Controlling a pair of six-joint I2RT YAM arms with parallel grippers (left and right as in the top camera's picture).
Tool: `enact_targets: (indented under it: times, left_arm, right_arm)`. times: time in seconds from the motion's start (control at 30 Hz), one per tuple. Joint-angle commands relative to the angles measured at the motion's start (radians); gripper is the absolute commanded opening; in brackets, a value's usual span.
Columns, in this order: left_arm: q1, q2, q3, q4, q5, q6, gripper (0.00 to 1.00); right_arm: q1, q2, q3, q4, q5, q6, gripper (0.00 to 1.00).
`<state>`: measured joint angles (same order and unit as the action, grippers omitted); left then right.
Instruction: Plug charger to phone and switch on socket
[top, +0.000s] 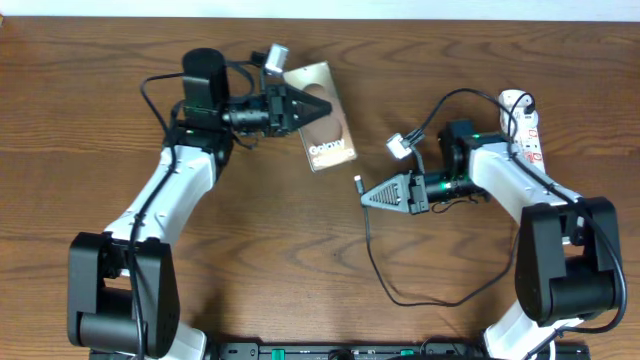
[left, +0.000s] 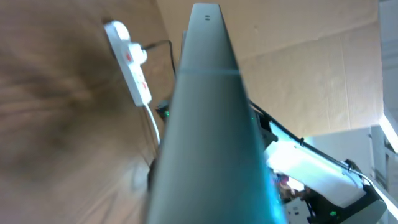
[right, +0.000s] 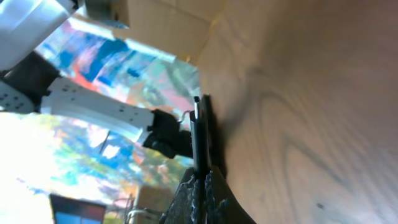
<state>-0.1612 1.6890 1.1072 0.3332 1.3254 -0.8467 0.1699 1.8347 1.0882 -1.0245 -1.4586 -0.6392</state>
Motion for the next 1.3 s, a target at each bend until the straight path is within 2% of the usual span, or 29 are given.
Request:
enact_targets:
  times: [0.0, 0.57, 0.77, 1.27]
  left_arm:
    - [-0.019, -0.019, 0.016, 0.011, 0.036, -0.019, 0.07]
    - [-0.024, -0.019, 0.016, 0.014, 0.051, -0.006, 0.07]
    - [-0.060, -0.019, 0.016, 0.014, 0.035, -0.060, 0.07]
    - [-0.071, -0.019, 0.016, 0.014, -0.022, -0.069, 0.07]
  right_arm:
    - [0.051, -0.029, -0.004, -0.010, -0.071, -0.049, 0.01]
    - [0.086, -0.116, -0.002, 0.018, -0.104, -0.065, 0.01]
    - [0.086, -0.116, -0.002, 0.022, -0.104, -0.064, 0.01]
    - [0.010, -0.116, -0.002, 0.025, -0.104, 0.018, 0.01]
